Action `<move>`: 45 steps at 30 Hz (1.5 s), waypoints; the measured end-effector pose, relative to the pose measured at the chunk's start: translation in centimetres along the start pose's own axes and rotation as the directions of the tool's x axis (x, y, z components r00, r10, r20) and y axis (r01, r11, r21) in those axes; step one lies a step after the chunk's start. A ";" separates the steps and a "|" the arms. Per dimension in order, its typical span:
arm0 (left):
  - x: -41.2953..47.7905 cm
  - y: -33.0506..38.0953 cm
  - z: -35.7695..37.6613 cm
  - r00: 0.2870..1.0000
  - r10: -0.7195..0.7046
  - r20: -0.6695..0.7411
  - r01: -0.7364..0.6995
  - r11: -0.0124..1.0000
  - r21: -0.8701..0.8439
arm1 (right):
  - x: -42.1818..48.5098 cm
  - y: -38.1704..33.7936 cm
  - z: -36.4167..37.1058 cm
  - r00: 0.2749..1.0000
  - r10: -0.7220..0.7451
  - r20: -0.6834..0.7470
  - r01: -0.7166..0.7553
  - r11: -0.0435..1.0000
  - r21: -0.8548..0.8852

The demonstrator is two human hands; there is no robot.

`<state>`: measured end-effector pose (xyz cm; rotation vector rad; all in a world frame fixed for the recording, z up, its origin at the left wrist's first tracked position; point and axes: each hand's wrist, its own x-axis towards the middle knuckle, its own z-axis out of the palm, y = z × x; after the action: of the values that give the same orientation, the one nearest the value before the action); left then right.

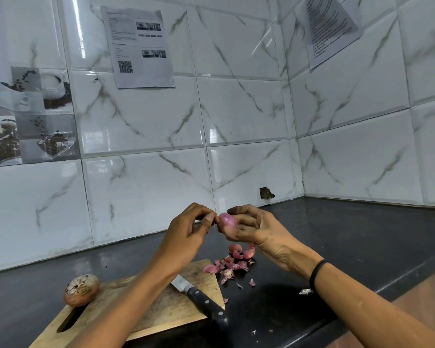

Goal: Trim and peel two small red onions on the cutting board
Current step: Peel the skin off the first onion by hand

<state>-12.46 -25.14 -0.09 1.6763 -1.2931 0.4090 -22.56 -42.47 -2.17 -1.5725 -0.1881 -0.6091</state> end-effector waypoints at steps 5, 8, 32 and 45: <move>0.0 0.2 -0.1 0.999 0.035 -0.006 -0.035 0.999 -0.022 | -0.1 -0.2 0.0 1.000 0.008 0.013 -0.008 1.000 -0.008; 0.0 0.3 -0.1 0.998 0.064 0.009 -0.064 0.997 -0.040 | -0.2 -0.3 0.0 1.000 0.011 0.023 -0.010 1.000 -0.018; -0.2 0.9 0.0 0.997 0.050 0.053 -0.039 0.981 -0.188 | -0.5 -0.5 0.2 0.999 -0.037 0.005 0.037 0.998 -0.045; -0.3 0.7 0.2 0.993 -0.025 0.117 0.040 0.990 -0.134 | -0.6 -0.6 0.5 0.996 -0.044 -0.076 0.031 0.987 -0.160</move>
<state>-13.20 -25.08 -0.10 1.6227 -1.3447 0.2022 -23.26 -41.78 -1.94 -1.6977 -0.1123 -0.7294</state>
